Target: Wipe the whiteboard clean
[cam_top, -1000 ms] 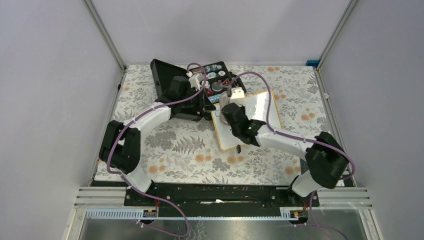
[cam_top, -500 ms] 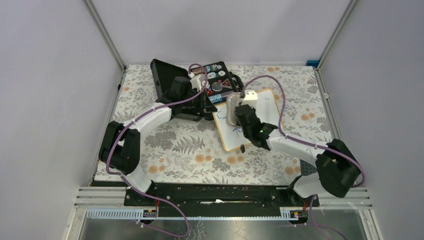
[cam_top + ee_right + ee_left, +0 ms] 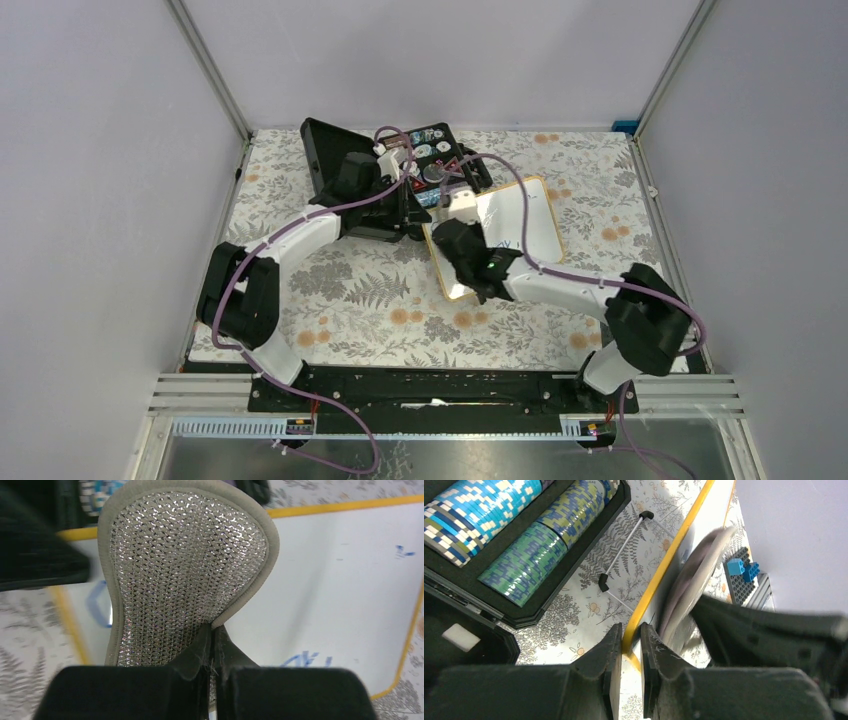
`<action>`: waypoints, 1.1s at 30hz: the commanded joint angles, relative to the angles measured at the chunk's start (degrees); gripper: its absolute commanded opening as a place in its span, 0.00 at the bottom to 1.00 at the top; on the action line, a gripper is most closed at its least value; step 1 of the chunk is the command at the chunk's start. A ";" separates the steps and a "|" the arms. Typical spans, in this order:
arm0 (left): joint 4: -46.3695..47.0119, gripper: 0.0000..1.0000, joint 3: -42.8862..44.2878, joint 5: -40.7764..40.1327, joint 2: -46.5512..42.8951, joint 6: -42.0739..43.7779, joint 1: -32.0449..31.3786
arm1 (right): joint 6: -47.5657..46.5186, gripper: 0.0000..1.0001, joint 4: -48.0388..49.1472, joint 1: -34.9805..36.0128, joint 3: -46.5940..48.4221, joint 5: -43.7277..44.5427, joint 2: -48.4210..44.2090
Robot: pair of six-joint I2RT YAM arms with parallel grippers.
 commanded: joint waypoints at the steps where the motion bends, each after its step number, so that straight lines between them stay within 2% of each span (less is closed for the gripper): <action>1: 2.57 0.00 0.12 0.03 -3.13 0.82 -0.49 | 2.30 0.00 -2.11 8.02 9.06 -4.18 9.56; 4: 2.54 0.00 0.17 -0.21 -3.13 0.83 -0.49 | 4.40 0.00 -2.30 8.49 9.91 -4.63 10.10; 8: 1.83 0.00 0.40 -0.85 -3.12 1.25 -0.45 | 3.45 0.00 0.95 7.03 4.75 -2.56 5.13; 16: 0.88 0.00 0.58 -1.52 -3.64 1.84 -0.49 | 6.84 0.00 0.60 -7.65 -10.94 -5.64 -6.34; 19: 0.81 0.00 0.88 -1.04 -3.33 1.55 -0.49 | 5.41 0.00 -0.42 -9.81 -13.71 -3.55 -10.42; 23: 1.25 0.00 0.88 -0.05 -3.07 1.05 -0.49 | 3.57 0.00 -0.49 -9.85 -14.10 -3.31 -12.61; 26: 1.37 0.00 0.58 -0.13 -2.87 1.03 -0.49 | 3.41 0.00 -1.04 -9.09 -11.02 -5.61 -11.34; 33: 2.88 0.00 0.22 1.66 -1.98 -0.35 -0.75 | 3.02 0.00 0.45 3.46 2.81 -4.22 -0.92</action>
